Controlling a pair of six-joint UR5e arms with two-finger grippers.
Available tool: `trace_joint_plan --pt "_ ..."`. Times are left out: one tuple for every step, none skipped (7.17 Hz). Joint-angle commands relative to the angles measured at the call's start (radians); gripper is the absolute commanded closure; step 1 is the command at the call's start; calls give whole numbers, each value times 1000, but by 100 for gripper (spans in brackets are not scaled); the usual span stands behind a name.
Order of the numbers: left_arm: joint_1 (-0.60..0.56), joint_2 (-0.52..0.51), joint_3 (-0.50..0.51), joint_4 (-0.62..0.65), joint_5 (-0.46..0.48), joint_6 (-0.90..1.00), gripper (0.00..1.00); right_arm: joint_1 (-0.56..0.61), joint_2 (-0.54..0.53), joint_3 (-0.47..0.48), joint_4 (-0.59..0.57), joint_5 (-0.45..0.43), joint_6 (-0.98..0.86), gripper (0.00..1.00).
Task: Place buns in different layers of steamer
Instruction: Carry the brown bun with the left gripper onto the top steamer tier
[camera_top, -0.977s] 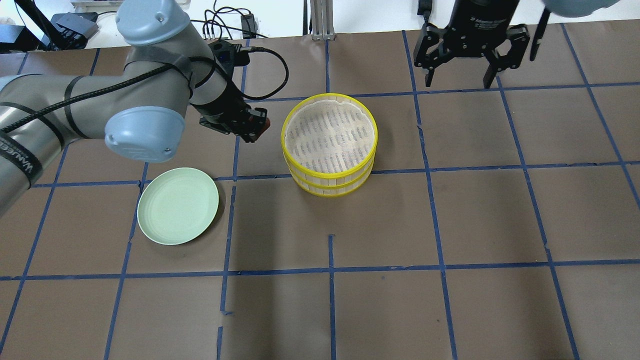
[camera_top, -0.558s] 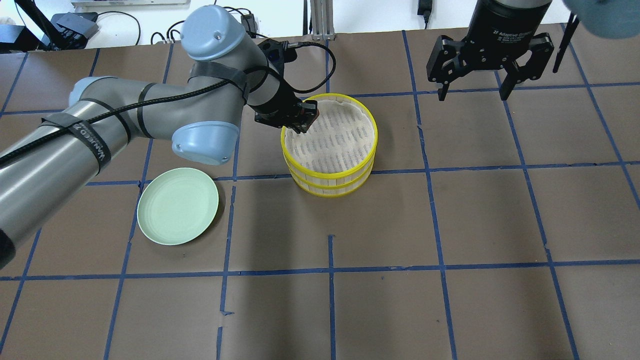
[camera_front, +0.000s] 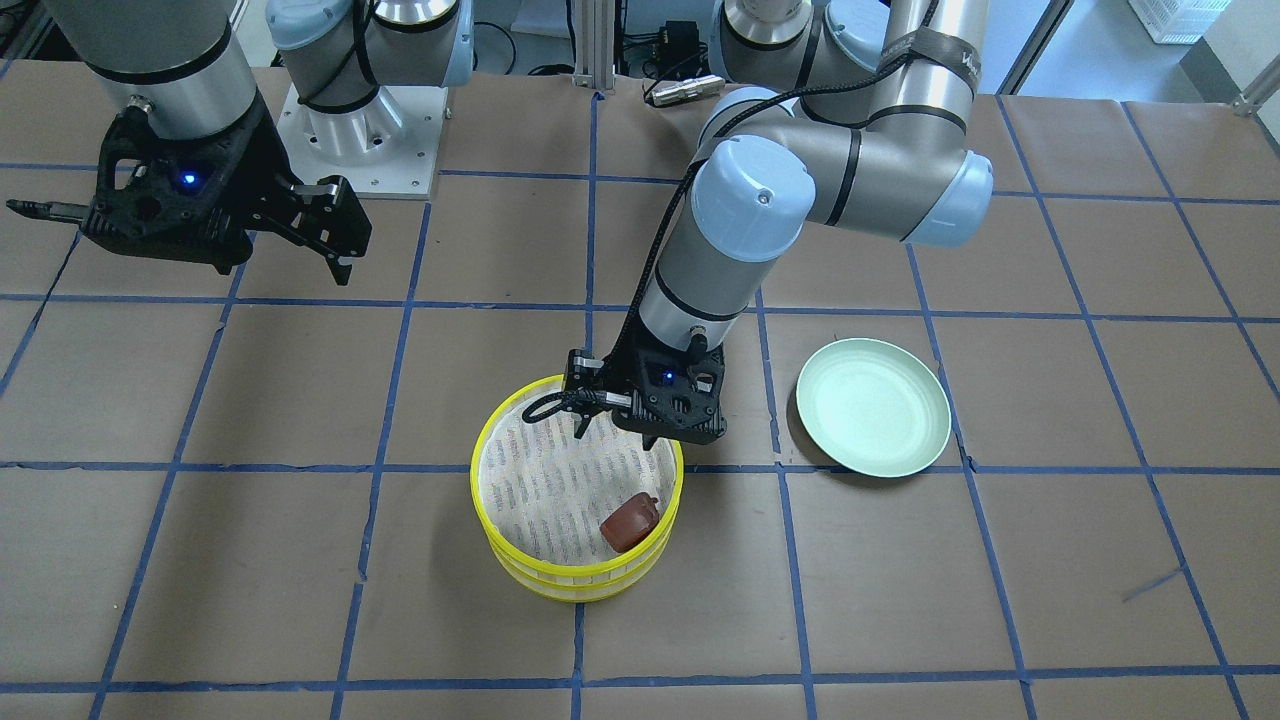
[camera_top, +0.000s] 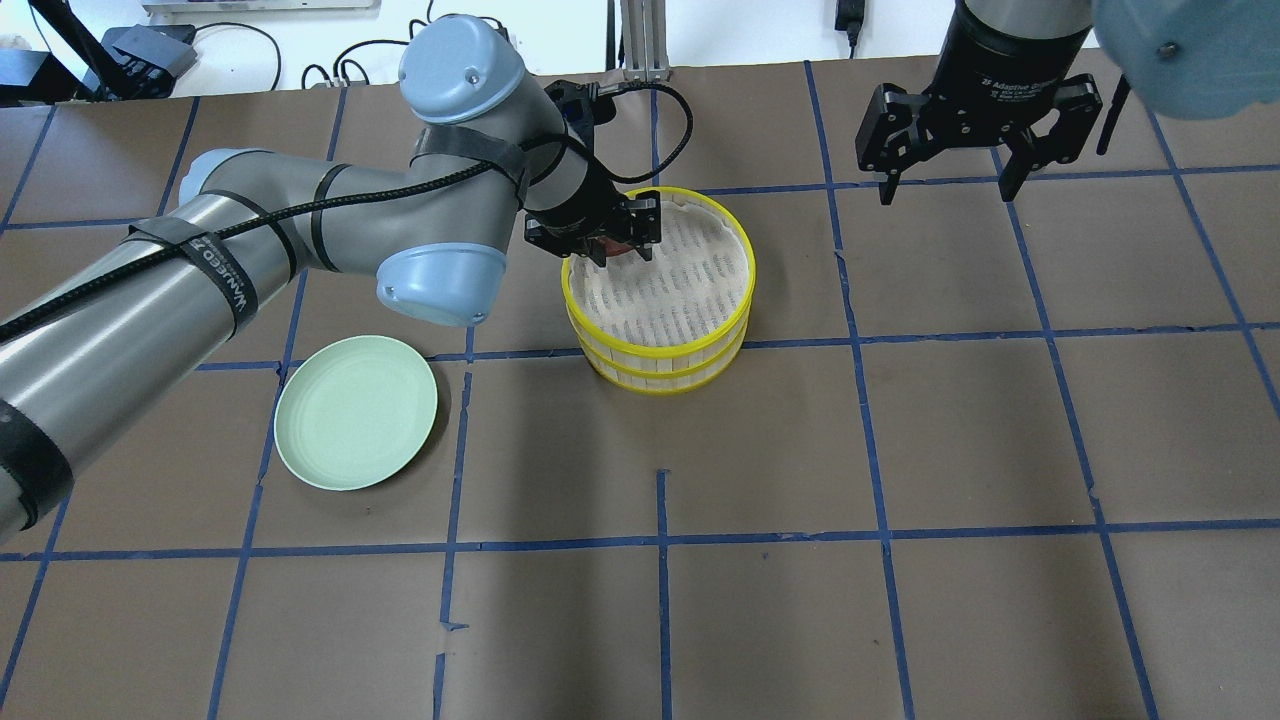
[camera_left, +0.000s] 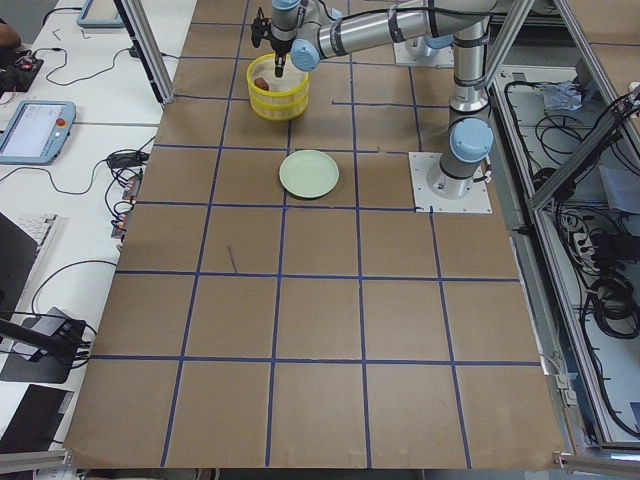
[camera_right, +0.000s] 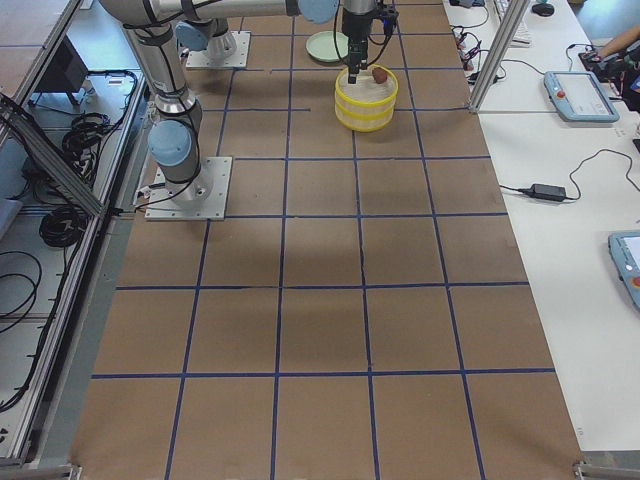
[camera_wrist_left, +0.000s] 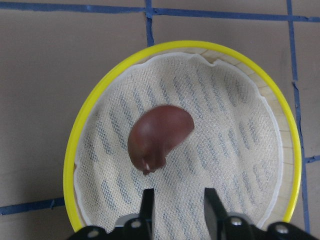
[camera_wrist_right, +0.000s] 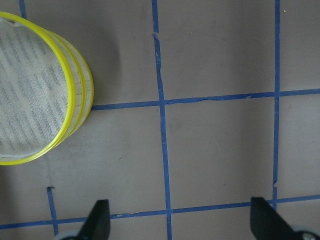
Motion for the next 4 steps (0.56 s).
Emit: trace_joint_plan --pt "17 46 45 -65 16 51 0 -1 0 1 0 2 0 0" --pt "33 71 105 -209 75 135 0 -1 0 2 0 2 0 0" --pt "35 89 126 -275 118 143 0 -2 1 4 1 6 -1 0" --pt "50 120 122 -299 184 146 0 -1 1 4 0 6 -3 0"
